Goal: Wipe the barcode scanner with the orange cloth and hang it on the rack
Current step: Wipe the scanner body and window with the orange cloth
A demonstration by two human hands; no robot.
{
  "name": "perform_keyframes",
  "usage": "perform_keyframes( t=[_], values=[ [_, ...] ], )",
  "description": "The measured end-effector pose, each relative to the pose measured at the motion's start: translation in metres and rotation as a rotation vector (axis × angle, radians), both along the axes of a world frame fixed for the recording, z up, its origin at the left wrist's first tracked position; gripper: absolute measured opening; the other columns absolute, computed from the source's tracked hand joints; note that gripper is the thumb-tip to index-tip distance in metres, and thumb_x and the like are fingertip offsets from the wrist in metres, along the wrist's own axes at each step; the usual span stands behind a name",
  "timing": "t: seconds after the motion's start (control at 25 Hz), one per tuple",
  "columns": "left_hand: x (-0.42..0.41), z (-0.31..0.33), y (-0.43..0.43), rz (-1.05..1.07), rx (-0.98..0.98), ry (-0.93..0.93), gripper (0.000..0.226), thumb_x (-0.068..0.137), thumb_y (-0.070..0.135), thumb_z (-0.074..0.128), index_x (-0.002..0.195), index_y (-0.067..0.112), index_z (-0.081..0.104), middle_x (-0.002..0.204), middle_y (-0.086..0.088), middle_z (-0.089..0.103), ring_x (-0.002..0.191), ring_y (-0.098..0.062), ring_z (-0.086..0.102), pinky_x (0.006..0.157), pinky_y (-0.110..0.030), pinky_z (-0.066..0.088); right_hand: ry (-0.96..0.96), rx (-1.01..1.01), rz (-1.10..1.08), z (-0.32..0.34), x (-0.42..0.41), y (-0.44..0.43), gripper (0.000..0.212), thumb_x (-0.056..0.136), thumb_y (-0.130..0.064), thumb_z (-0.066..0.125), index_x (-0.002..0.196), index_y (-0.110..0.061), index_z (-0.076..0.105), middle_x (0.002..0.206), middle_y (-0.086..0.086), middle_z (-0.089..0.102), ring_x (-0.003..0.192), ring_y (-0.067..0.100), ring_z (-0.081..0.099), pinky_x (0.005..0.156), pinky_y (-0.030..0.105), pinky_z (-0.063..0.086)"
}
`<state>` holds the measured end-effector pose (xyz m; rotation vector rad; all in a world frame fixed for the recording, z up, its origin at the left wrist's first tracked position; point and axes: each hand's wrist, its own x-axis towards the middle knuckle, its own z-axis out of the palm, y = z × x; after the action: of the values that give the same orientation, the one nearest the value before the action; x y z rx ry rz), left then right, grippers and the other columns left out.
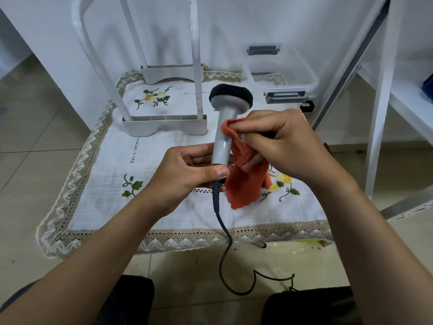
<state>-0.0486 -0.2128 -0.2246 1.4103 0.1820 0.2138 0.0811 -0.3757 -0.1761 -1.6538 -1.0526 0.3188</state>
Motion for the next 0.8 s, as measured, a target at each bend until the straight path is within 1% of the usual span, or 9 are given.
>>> perform_keyframes(
  t=[0.12,0.2,0.32,0.4,0.52,0.6,0.72,0.8],
  values=[
    [0.001,-0.0005,-0.001,-0.01,0.016,0.006,0.039,0.066,0.017,0.08,0.104,0.01,0.077,0.1,-0.011,0.079,0.091,-0.026,0.075,0.07,-0.038,0.063,0.007,0.056,-0.068,0.0002,0.0021,0.0015,0.028,0.099,0.002,0.063,0.113,-0.019,0.075,0.096,0.02,0.069,0.072,0.031,0.075,0.057,0.039,0.066],
    [0.0013,0.0001,-0.0017,-0.009,0.017,0.019,0.04,0.066,0.017,0.08,0.105,0.008,0.076,0.101,-0.01,0.079,0.091,-0.025,0.074,0.071,-0.04,0.063,0.004,0.085,-0.094,0.0004,0.0021,0.0029,0.027,0.099,0.002,0.063,0.114,-0.017,0.075,0.095,0.021,0.067,0.076,0.034,0.074,0.056,0.037,0.065],
    [0.0029,0.0014,-0.0007,0.026,-0.038,0.033,0.038,0.066,0.018,0.079,0.103,0.01,0.077,0.102,-0.01,0.08,0.094,-0.024,0.076,0.068,-0.036,0.062,0.017,0.081,-0.072,0.001,0.0003,0.0006,0.027,0.099,0.003,0.064,0.113,-0.016,0.076,0.097,0.026,0.067,0.072,0.036,0.074,0.055,0.037,0.065],
    [0.0028,0.0025,0.0011,0.041,-0.066,0.03,0.036,0.065,0.018,0.079,0.1,0.011,0.077,0.103,-0.01,0.079,0.095,-0.025,0.076,0.067,-0.034,0.061,0.029,0.072,-0.058,0.0009,-0.0017,0.0011,0.028,0.099,0.003,0.064,0.112,-0.019,0.076,0.098,0.024,0.069,0.071,0.033,0.075,0.056,0.037,0.065],
    [0.0021,0.0022,0.0005,0.032,-0.064,0.028,0.035,0.067,0.015,0.079,0.102,0.011,0.078,0.103,-0.011,0.079,0.095,-0.026,0.076,0.068,-0.036,0.062,0.026,0.061,-0.061,-0.0019,-0.0025,0.0047,0.028,0.099,0.001,0.063,0.115,-0.018,0.075,0.099,0.02,0.07,0.074,0.03,0.076,0.057,0.037,0.065],
    [0.002,0.0007,-0.0015,0.032,-0.056,0.035,0.038,0.067,0.015,0.079,0.104,0.011,0.076,0.102,-0.01,0.08,0.093,-0.025,0.076,0.068,-0.037,0.062,0.011,0.029,-0.057,-0.0022,-0.0022,0.0047,0.027,0.099,0.001,0.063,0.115,-0.017,0.075,0.102,0.019,0.071,0.07,0.027,0.077,0.056,0.036,0.065],
    [0.0018,-0.0005,-0.0025,0.042,-0.056,0.04,0.039,0.066,0.017,0.079,0.104,0.013,0.076,0.1,-0.01,0.08,0.092,-0.027,0.077,0.068,-0.037,0.062,0.002,-0.064,0.028,0.0009,-0.0029,0.0007,0.025,0.098,0.002,0.064,0.114,-0.013,0.077,0.104,0.016,0.074,0.069,0.015,0.077,0.056,0.029,0.064],
    [0.0018,0.0,-0.0024,0.041,-0.06,0.042,0.04,0.065,0.018,0.079,0.105,0.012,0.076,0.101,-0.011,0.08,0.093,-0.027,0.076,0.068,-0.037,0.062,0.005,-0.069,0.029,0.0017,-0.0031,0.0002,0.025,0.098,0.001,0.065,0.113,-0.014,0.077,0.103,0.015,0.075,0.071,0.011,0.077,0.057,0.026,0.063]
  ],
)
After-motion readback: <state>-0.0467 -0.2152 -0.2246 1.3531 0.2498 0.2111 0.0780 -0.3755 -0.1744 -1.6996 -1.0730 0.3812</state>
